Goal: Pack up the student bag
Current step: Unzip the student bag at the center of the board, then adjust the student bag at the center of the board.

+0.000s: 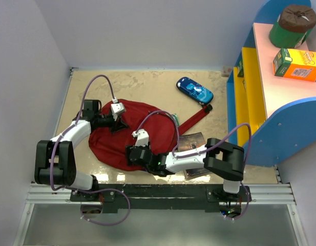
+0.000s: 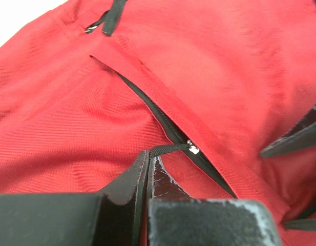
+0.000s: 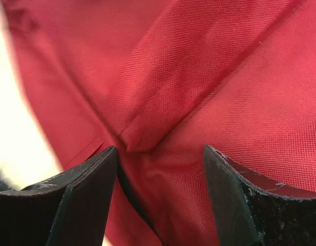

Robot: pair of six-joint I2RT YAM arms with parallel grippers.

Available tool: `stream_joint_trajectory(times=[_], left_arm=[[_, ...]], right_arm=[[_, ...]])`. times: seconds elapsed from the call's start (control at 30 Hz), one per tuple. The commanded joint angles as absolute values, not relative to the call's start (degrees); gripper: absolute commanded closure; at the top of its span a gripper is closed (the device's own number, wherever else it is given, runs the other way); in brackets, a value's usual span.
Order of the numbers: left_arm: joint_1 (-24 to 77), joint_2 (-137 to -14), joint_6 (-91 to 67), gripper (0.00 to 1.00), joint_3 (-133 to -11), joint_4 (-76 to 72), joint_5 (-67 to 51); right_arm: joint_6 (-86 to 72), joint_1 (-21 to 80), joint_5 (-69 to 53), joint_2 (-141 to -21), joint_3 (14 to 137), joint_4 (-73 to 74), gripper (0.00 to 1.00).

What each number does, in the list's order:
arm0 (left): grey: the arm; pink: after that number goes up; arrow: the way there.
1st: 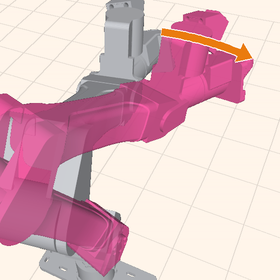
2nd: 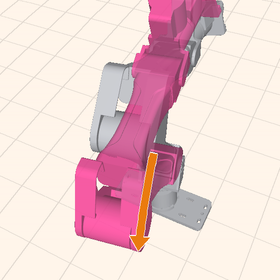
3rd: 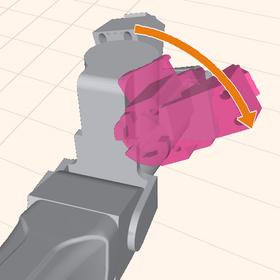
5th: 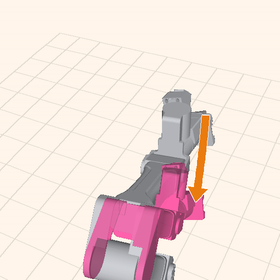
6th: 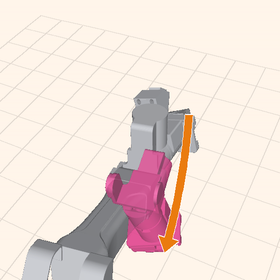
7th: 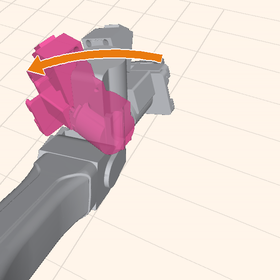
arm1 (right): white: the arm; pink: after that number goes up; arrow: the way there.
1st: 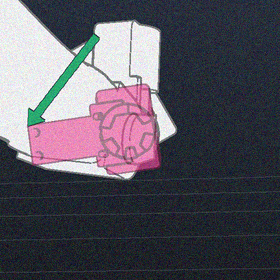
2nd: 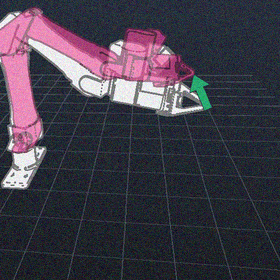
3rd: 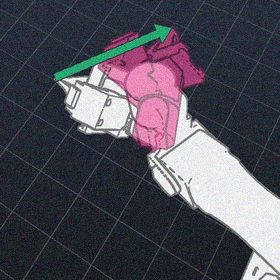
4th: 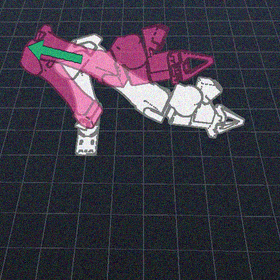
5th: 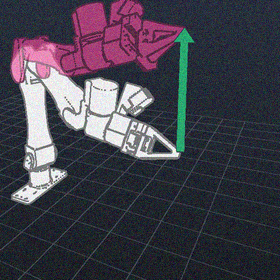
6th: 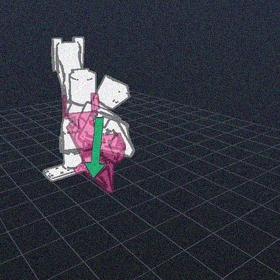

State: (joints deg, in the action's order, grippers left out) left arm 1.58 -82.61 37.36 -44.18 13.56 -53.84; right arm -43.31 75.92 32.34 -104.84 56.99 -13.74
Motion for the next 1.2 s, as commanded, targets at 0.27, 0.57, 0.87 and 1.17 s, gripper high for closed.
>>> stream_joint_trajectory(times=[0.27,0.57,0.87,1.17], left_arm=[[2.11,-84.02,40.96,1.0,-47.64,16.52,-56.25],[2.29,-84.11,42.1,1.0,-48.16,18.1,-56.6],[2.9,-86.57,41.05,1.0,-49.57,15.57,-55.99],[3.95,-93.77,27.69,1.0,-55.8,-3.07,-50.63]], right_arm=[[-39.82,76.64,40.35,-108.37,65.48,-15.37,0.32],[-40.34,76.73,39.64,-114.25,68.64,-12.92,0.43],[-38.24,78.39,39.73,-112.94,65.22,-15.91,1.0],[-37.18,84.72,40.6,-113.21,63.9,-15.21,1.0]])
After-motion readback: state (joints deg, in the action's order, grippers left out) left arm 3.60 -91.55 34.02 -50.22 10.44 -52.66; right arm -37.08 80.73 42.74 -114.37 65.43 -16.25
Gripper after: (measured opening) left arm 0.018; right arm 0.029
